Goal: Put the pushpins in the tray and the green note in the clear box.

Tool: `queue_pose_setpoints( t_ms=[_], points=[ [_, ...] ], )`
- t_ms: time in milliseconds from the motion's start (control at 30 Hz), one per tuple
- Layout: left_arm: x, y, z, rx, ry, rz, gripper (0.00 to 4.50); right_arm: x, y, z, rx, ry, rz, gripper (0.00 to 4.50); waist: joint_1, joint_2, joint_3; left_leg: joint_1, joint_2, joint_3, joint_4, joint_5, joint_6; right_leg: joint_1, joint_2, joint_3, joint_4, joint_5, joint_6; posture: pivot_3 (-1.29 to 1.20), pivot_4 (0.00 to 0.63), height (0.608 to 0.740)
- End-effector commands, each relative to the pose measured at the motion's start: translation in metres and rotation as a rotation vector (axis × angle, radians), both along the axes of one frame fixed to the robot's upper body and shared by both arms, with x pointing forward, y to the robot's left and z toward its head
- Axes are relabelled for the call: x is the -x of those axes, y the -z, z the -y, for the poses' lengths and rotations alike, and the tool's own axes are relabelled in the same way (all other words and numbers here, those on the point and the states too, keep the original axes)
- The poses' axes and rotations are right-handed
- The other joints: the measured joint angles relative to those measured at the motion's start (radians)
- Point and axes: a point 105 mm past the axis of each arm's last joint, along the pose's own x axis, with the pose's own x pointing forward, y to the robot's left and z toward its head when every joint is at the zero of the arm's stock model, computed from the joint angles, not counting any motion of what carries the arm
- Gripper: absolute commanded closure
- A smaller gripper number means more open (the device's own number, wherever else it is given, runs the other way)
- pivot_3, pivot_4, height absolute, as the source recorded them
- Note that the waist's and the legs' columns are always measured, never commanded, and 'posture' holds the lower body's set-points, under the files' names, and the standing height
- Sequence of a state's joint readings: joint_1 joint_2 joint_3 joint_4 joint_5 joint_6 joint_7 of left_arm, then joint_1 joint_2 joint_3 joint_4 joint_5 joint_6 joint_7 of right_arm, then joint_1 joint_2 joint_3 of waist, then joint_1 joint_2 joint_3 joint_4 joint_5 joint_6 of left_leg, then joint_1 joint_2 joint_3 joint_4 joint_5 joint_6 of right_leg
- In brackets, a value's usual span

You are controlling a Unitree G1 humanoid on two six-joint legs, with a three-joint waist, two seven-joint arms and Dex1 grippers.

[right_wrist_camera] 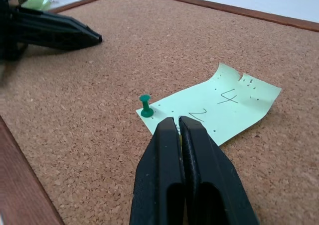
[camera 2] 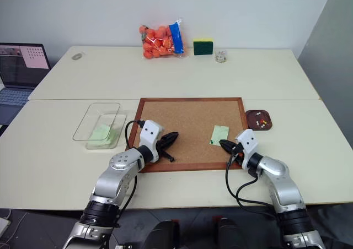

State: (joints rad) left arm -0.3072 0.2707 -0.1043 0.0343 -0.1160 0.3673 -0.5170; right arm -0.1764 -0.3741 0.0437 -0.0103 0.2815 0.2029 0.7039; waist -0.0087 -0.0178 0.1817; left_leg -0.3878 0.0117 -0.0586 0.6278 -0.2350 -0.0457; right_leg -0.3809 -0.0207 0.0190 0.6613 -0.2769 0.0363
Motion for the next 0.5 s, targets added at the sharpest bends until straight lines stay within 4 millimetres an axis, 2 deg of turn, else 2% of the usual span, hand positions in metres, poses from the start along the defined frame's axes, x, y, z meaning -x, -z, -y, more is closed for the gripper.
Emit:
queue_pose_setpoints(
  t_ms=[33,267,433,500],
  points=[
    [0.005,0.018,0.000,-0.021,0.005,-0.068,4.50,0.001,-0.034,-0.001,-0.052,-0.012,0.120,4.48,0.000,0.000,0.000,0.000,0.000,0.000,0.000,0.000,0.000,0.000,0.000,0.000,0.000,0.000,0.000,0.00,0.150,0.740],
    [0.006,0.018,0.001,-0.023,0.012,-0.068,4.50,-0.001,-0.039,0.002,-0.056,0.010,0.135,4.48,0.000,0.000,0.000,0.000,0.000,0.000,0.000,0.000,0.000,0.000,0.000,0.000,0.000,0.000,0.000,0.00,0.150,0.740],
    [0.006,0.018,0.001,-0.022,0.012,-0.067,4.50,-0.051,-0.048,0.058,0.021,0.411,0.202,4.48,0.000,0.000,0.000,0.000,0.000,0.000,0.000,0.000,0.000,-0.001,0.000,0.000,0.001,0.000,0.001,0.00,0.150,0.740],
    [0.005,0.018,0.001,-0.022,0.012,-0.067,4.50,-0.062,-0.050,0.073,0.018,0.510,0.199,4.48,0.000,0.000,0.000,0.000,0.000,0.001,0.001,0.000,0.000,-0.001,0.000,0.001,0.001,0.001,0.001,0.00,0.150,0.740]
  ],
)
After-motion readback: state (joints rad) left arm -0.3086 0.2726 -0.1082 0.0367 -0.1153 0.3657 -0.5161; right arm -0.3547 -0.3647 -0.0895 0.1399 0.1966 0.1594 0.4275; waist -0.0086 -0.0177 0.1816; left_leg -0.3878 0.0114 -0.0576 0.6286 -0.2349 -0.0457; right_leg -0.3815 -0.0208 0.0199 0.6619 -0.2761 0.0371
